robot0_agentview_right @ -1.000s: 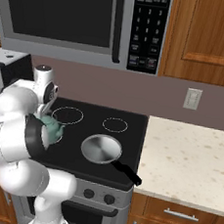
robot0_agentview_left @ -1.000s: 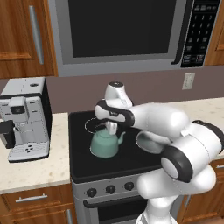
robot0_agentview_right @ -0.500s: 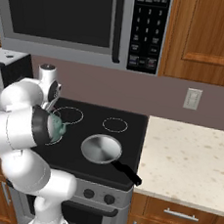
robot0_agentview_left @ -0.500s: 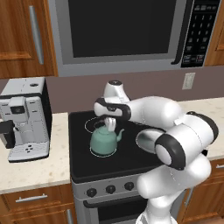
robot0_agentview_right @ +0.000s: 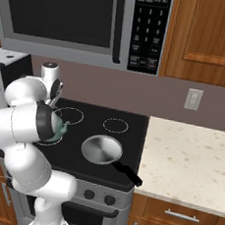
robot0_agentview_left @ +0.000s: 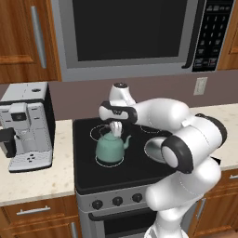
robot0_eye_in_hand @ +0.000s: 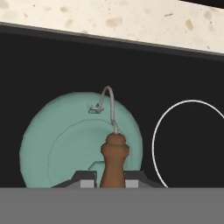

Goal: Pick the kettle from the counter and place it on a stove burner. Then turn the burner on.

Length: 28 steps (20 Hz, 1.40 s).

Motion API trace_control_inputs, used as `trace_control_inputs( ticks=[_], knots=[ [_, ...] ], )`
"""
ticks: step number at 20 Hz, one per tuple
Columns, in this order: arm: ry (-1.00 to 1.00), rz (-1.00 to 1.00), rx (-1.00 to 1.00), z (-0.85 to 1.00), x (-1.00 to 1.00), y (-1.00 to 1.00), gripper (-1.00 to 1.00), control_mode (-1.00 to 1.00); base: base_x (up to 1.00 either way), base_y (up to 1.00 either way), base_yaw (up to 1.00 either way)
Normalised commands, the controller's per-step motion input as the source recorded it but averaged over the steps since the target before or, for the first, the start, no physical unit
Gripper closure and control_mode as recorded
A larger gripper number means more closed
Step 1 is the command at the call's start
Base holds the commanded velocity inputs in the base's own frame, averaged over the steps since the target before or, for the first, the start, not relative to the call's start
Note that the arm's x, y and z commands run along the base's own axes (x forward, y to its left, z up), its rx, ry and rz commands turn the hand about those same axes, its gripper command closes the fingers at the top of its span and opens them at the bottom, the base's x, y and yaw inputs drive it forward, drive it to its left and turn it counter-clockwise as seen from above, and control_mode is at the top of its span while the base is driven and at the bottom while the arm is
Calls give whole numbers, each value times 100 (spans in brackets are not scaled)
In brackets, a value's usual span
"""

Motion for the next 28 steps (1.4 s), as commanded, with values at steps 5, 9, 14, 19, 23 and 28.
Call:
trace_control_inputs(
  ticks=[5, 9, 14, 19, 23, 28],
  knots=[
    [0, 0, 0, -16, 4, 0, 100, -100, 0, 0, 0],
    [0, 0, 0, -14, 0, 0, 100, -100, 0, 0, 0],
    [0, 0, 0, -7, 0, 0, -100, -100, 0, 0, 0],
    [0, 0, 0, -2, 0, 0, -100, -100, 0, 0, 0],
    [0, 0, 0, 0, 0, 0, -100, -100, 0, 0, 0],
    [0, 0, 0, 0, 0, 0, -100, -100, 0, 0, 0]
  ],
)
